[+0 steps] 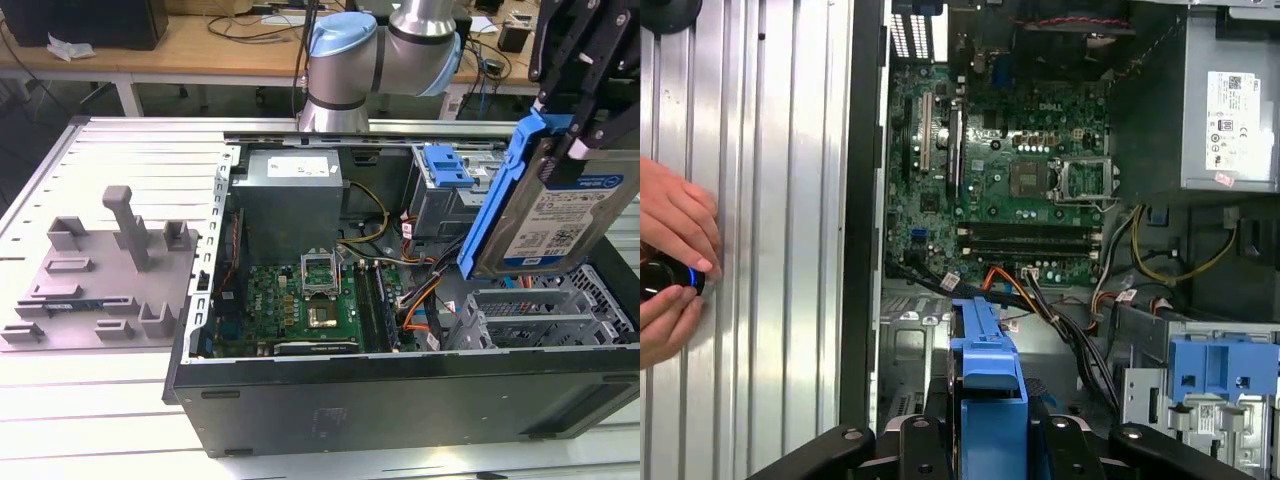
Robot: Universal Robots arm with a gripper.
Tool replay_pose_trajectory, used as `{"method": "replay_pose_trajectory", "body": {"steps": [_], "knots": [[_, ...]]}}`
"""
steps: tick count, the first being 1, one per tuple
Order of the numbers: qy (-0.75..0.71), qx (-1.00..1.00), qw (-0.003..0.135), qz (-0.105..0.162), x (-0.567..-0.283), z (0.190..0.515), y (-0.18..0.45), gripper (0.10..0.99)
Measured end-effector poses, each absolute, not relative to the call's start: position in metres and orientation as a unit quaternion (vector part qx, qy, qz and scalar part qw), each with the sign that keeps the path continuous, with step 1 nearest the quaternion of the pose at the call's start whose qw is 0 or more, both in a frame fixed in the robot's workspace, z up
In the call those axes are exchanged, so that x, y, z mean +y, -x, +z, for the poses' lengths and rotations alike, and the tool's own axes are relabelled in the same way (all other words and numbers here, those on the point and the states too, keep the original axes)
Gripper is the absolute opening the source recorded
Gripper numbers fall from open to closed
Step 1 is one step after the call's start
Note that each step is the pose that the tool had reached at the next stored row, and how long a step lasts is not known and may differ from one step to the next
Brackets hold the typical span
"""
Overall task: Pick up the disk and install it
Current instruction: 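Insert the disk into the insertion slot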
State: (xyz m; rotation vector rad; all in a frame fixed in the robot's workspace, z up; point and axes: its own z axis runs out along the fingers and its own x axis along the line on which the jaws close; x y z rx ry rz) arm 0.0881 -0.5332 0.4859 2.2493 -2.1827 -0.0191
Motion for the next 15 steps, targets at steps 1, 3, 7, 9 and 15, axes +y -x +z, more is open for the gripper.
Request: {"method": "replay_pose_trajectory", "body": {"steps": [1, 3, 7, 9, 15], "knots": [[-0.717, -0.697, 0.004, -0.006, -0.533, 0.486, -0.089, 0.365], [-0.716, -0.698, 0.004, -0.006, -0.534, 0.485, -0.092, 0.365], [-0.713, -0.701, 0.004, -0.006, -0.535, 0.483, -0.098, 0.365], [-0.71, -0.704, 0.004, -0.006, -0.535, 0.482, -0.102, 0.365], [-0.704, -0.71, 0.004, -0.006, -0.536, 0.481, -0.11, 0.365]]}}
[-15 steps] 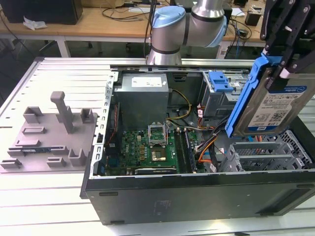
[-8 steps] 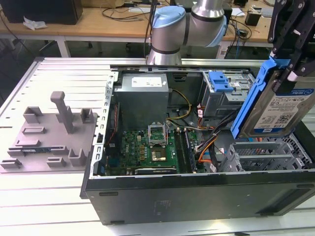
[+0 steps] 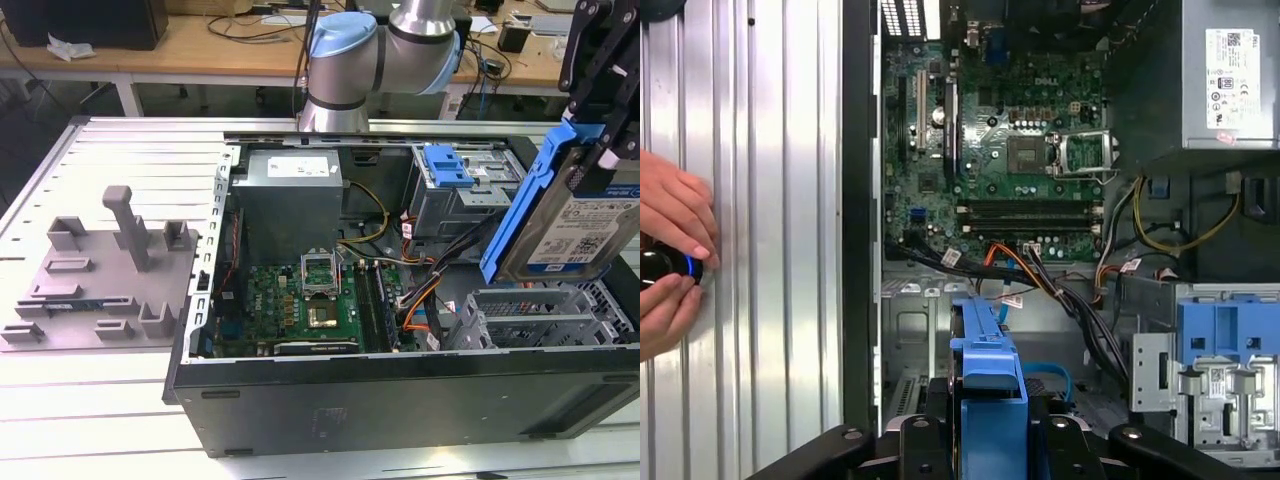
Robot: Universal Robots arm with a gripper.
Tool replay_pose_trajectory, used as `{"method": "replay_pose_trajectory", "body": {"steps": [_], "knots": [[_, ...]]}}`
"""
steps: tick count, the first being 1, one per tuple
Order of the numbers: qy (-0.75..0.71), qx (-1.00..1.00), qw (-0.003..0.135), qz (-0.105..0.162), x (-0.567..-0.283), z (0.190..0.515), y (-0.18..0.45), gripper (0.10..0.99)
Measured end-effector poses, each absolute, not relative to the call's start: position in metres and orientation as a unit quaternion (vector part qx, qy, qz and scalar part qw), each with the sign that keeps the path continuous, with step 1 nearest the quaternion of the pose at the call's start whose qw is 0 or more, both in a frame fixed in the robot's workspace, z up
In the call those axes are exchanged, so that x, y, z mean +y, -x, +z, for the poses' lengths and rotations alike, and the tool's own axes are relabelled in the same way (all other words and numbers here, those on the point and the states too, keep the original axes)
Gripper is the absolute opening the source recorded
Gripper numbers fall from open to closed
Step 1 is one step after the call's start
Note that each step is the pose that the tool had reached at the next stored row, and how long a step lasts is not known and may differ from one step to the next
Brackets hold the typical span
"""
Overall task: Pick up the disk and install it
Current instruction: 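Insert the disk into the insertion slot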
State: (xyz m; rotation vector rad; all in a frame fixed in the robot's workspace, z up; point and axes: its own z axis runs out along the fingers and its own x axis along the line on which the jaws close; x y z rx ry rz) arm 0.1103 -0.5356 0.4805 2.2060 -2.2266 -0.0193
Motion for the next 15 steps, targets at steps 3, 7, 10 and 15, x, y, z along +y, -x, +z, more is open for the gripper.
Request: {"method": "replay_pose_trajectory", "body": {"steps": [3, 7, 10, 15], "knots": [[-0.702, -0.712, 0.004, -0.006, -0.5358, 0.4799, -0.1124, 0.365], [-0.702, -0.712, 0.003, -0.006, -0.5359, 0.4798, -0.1118, 0.365], [-0.702, -0.712, 0.004, -0.006, -0.536, 0.4796, -0.1111, 0.365], [-0.702, -0.712, 0.004, -0.006, -0.5361, 0.4779, -0.1109, 0.365]]}}
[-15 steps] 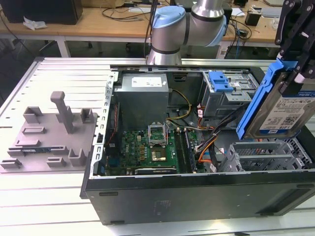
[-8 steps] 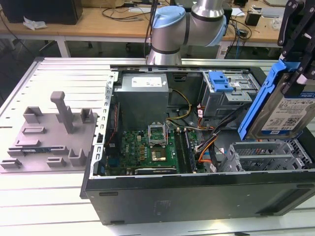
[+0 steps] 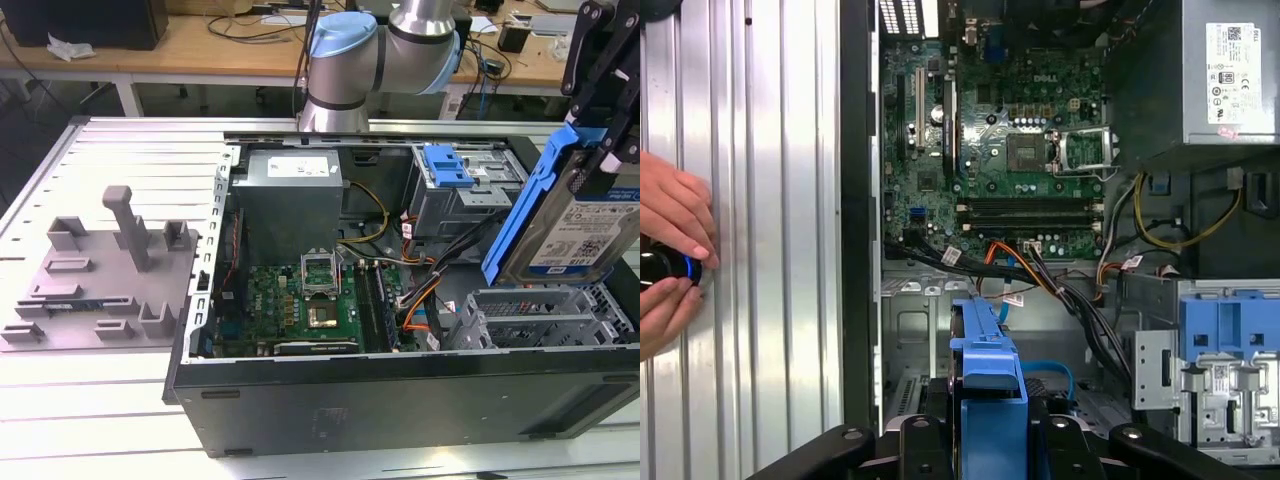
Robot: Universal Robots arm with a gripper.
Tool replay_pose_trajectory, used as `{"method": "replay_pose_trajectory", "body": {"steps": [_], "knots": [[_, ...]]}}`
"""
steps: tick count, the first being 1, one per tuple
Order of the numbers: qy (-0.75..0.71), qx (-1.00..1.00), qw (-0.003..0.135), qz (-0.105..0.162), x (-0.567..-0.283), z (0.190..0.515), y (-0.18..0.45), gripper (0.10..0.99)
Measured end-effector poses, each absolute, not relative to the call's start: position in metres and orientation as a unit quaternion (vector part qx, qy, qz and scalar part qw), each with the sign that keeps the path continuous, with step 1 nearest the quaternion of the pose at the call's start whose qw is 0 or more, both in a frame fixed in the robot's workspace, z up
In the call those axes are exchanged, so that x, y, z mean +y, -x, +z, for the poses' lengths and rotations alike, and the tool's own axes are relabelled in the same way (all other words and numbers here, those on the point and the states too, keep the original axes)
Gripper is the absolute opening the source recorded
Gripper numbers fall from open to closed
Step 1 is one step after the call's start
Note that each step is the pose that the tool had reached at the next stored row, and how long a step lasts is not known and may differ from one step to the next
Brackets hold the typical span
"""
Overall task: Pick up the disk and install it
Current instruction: 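Insert the disk into the insertion slot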
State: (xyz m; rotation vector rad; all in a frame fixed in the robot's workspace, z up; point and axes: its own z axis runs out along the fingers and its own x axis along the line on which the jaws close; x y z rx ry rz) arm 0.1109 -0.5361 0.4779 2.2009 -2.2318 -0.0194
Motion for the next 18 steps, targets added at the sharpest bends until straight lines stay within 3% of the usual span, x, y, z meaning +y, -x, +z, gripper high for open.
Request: {"method": "replay_pose_trajectory", "body": {"steps": [18], "knots": [[-0.702, -0.712, 0.004, -0.006, -0.5376, 0.4678, -0.111, 0.365]]}}
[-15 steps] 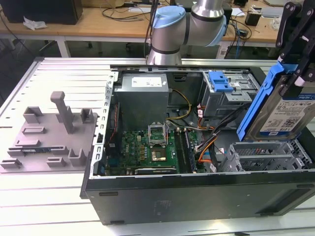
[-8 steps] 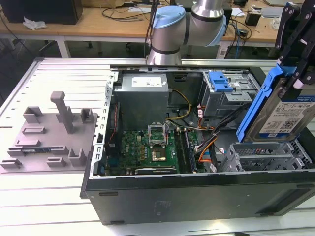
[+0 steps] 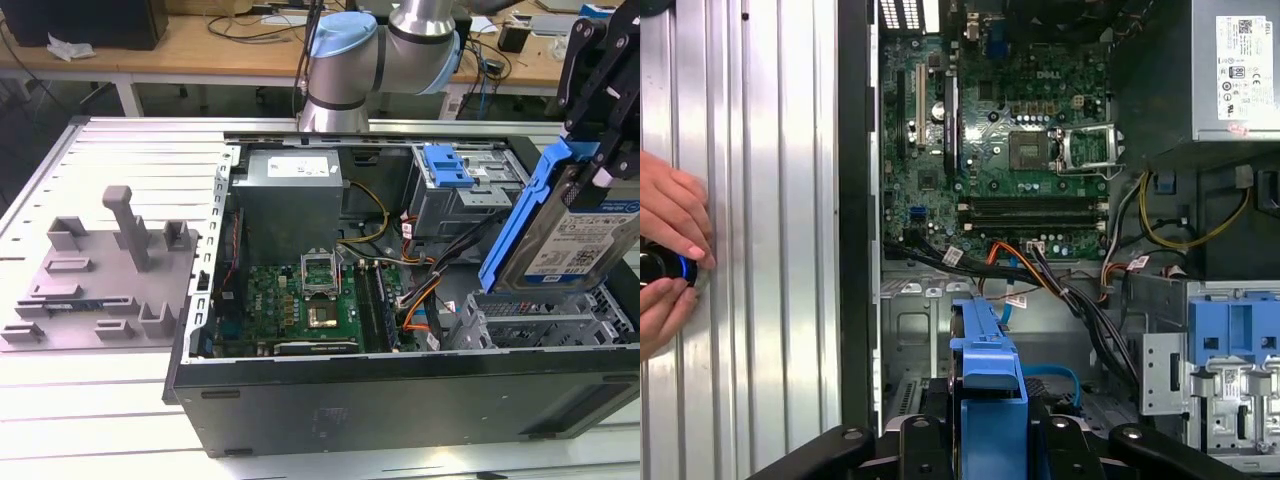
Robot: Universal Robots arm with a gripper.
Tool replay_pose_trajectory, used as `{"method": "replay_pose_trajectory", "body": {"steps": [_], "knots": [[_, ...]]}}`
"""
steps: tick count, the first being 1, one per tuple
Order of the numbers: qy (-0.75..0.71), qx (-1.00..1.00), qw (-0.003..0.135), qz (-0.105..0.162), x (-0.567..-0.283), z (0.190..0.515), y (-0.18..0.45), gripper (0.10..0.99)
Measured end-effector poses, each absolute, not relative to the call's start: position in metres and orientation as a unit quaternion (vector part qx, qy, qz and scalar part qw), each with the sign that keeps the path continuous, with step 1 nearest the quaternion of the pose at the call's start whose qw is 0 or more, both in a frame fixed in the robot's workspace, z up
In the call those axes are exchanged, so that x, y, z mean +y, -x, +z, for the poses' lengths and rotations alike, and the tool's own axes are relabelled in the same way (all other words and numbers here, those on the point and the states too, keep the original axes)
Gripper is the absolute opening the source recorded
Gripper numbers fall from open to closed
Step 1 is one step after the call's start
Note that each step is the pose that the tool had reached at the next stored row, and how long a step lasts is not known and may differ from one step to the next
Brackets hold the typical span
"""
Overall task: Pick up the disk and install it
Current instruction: 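Insert the disk into the insertion slot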
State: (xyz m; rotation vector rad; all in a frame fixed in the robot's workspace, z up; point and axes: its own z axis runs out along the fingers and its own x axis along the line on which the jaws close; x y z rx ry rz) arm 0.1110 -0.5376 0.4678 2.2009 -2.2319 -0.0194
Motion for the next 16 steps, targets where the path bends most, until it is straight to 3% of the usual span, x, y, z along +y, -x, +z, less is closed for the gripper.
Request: {"method": "replay_pose_trajectory", "body": {"steps": [16], "knots": [[-0.702, -0.712, 0.004, -0.006, -0.54, 0.4586, -0.1116, 0.365]]}}
